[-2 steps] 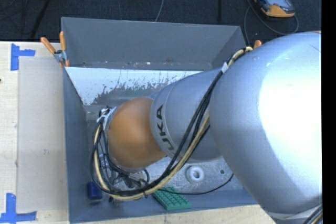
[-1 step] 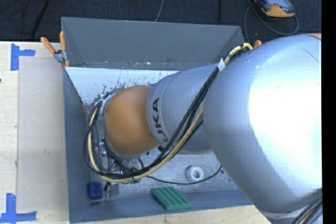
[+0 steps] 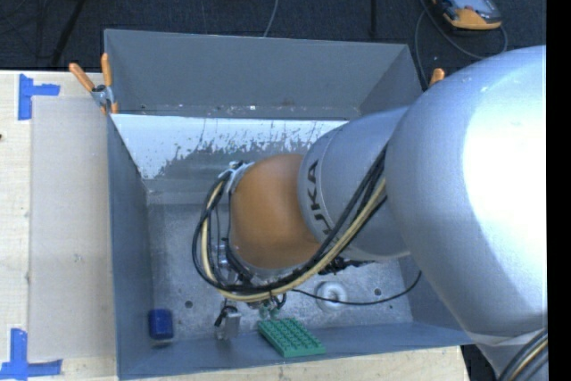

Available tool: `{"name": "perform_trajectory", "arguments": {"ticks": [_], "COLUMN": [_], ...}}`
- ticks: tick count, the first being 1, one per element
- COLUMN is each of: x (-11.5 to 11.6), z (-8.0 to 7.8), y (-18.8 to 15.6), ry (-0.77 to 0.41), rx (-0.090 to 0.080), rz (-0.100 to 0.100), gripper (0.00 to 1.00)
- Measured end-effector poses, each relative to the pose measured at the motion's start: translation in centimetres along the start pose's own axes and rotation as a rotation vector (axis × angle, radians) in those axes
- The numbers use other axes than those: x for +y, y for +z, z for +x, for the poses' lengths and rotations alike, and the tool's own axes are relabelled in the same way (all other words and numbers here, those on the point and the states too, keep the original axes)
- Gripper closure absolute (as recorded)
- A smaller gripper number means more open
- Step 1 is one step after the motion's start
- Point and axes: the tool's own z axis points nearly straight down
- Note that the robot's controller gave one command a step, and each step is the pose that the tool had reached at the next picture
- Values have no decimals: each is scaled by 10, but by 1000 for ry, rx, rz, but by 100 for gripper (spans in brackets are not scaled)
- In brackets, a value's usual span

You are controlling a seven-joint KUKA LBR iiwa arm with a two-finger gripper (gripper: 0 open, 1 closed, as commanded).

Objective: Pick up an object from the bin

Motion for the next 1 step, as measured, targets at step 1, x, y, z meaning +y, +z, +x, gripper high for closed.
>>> {"name": "perform_trajectory", "arguments": {"ticks": [1], "x": [-138], "z": [-63], "y": [-32], "ry": [-52], "rx": [-8], "rz": [1], "gripper": [0]}}
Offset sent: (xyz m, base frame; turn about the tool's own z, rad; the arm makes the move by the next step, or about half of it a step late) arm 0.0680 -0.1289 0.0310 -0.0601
